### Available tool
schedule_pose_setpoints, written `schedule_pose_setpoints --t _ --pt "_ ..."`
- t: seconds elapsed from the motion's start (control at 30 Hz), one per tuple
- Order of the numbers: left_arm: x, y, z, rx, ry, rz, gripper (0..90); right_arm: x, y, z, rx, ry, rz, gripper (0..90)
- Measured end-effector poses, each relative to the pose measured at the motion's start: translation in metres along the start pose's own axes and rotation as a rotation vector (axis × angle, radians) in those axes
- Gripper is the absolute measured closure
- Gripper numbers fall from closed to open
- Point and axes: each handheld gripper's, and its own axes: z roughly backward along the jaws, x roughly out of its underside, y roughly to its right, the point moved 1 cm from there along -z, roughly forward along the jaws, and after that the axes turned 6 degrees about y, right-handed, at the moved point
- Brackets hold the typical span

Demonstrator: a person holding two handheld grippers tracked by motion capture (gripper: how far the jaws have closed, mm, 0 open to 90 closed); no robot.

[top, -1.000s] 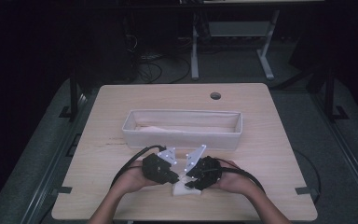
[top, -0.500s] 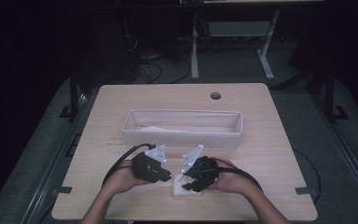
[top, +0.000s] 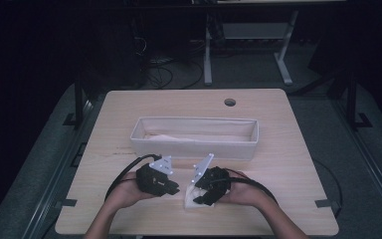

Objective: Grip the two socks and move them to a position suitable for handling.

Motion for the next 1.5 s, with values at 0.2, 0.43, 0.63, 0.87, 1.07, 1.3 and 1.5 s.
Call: schedule_pose_setpoints --t 0.2,0.43,0.63,0.87,1.07,1.3,1.5 --pt "0.004 0.0 0.003 -0.009 0.004 0.007 75.6 0.001 -0.002 0.0 0.015 -0.024 0.024 43.6" --pt "0.01 0.002 0.006 -0.01 0.019 0.022 75.1 0.001 -0.003 -0.009 0.028 -0.065 0.012 41.5" --pt "0.014 0.003 0.01 -0.018 0.024 0.024 74.7 -0.006 -0.006 -0.013 0.03 -0.129 0.019 36.6" --pt "0.018 0.003 0.017 -0.029 0.044 0.032 74.7 -0.011 -0.009 -0.017 0.045 -0.174 0.034 36.1" --pt "0.02 0.003 0.022 -0.033 0.052 0.038 74.7 -0.011 -0.012 -0.019 0.064 -0.185 0.034 37.7" --pt "0.023 0.003 0.024 -0.035 0.057 0.045 74.4 -0.012 -0.012 -0.019 0.089 -0.181 0.036 47.4" --pt "0.023 0.003 0.029 -0.042 0.067 0.039 74.4 -0.013 -0.011 -0.018 0.107 -0.181 0.037 57.7"
